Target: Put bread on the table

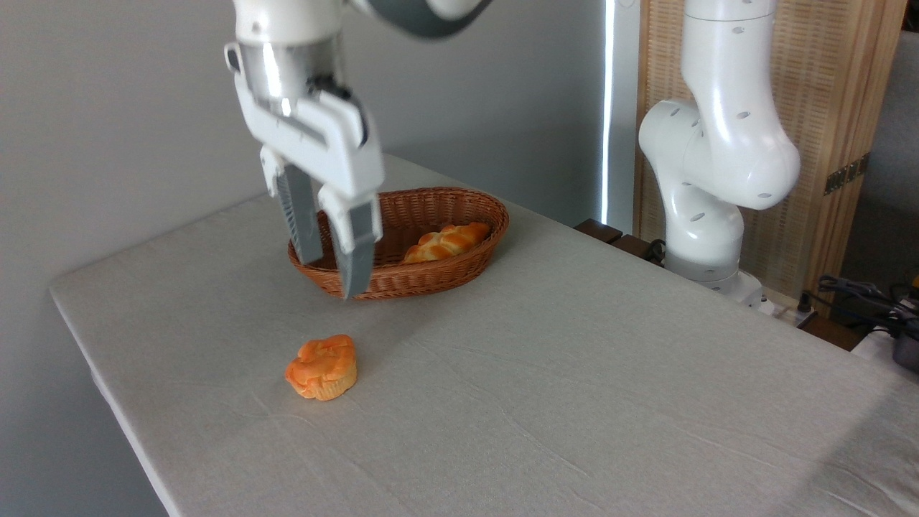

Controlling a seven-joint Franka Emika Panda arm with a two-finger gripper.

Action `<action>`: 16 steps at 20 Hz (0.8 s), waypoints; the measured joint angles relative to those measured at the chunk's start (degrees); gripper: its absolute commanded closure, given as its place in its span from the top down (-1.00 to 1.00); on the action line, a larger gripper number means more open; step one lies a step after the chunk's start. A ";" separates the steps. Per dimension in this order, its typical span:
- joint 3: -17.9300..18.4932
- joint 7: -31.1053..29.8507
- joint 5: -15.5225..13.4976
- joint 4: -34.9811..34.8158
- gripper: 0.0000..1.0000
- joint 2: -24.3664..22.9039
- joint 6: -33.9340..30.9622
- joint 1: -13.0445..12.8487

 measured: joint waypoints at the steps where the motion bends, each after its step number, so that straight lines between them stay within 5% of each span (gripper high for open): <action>1: -0.51 -0.51 0.00 1.04 1.00 -0.22 -1.49 1.09; 9: -6.07 -1.41 -0.01 4.99 1.00 -0.70 -6.47 7.69; 16: -8.82 -1.61 0.08 4.88 1.00 0.12 -7.89 9.31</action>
